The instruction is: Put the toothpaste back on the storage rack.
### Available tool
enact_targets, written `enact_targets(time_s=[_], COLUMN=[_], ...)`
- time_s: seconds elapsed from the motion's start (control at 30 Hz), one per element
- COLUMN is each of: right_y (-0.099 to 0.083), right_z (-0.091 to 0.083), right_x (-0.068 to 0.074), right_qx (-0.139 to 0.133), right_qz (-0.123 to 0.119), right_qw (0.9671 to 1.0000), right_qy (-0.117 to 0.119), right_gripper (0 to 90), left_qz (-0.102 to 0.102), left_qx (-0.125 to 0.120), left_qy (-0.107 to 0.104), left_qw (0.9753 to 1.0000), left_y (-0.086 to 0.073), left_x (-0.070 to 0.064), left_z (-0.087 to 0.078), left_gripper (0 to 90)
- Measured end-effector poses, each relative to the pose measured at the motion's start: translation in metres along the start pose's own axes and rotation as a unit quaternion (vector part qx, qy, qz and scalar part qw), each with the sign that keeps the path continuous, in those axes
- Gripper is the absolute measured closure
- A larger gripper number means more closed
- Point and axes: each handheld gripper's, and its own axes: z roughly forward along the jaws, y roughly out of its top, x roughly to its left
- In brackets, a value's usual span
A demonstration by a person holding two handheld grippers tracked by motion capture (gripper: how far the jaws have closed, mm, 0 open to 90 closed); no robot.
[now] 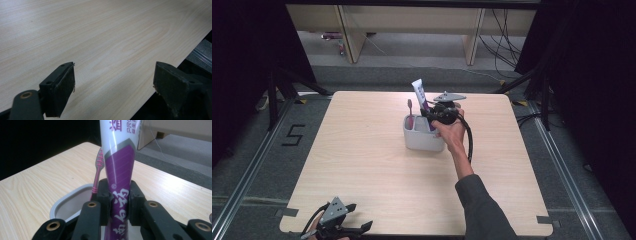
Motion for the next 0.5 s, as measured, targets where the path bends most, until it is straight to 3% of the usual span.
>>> enact_targets(time_s=[0.03, 0.1, 0.17, 0.23, 0.5], right_y=[-0.0006, -0.0016, -0.0026, -0.0046, -0.0078], right_z=[0.0000, 0.0011, 0.0019, 0.0025, 0.0032], right_x=[0.0013, 0.0011, 0.0021, 0.0037, 0.0050], right_qx=[0.004, 0.003, 0.007, 0.010, 0.023], right_qz=[0.006, -0.008, -0.005, -0.002, -0.016], right_qw=[1.0000, 1.0000, 1.0000, 1.0000, 0.9996], right_qy=[0.002, 0.001, 0.001, -0.001, -0.002], right_gripper=[76.1, 76.1, 76.1, 76.0, 75.9], left_qz=[0.000, 0.001, 0.004, 0.012, 0.006], left_qx=[0.000, 0.002, 0.004, -0.006, -0.001], left_qy=[0.000, -0.003, -0.003, 0.001, 0.001], left_qw=[1.0000, 1.0000, 1.0000, 0.9999, 1.0000], left_y=[0.0000, 0.0002, 0.0004, 0.0000, 0.0004], left_x=[0.0000, 0.0003, 0.0007, 0.0017, 0.0007], left_z=[0.0000, -0.0004, -0.0010, -0.0003, -0.0002], left_gripper=[17.0, 17.0, 17.0, 17.0, 17.0])
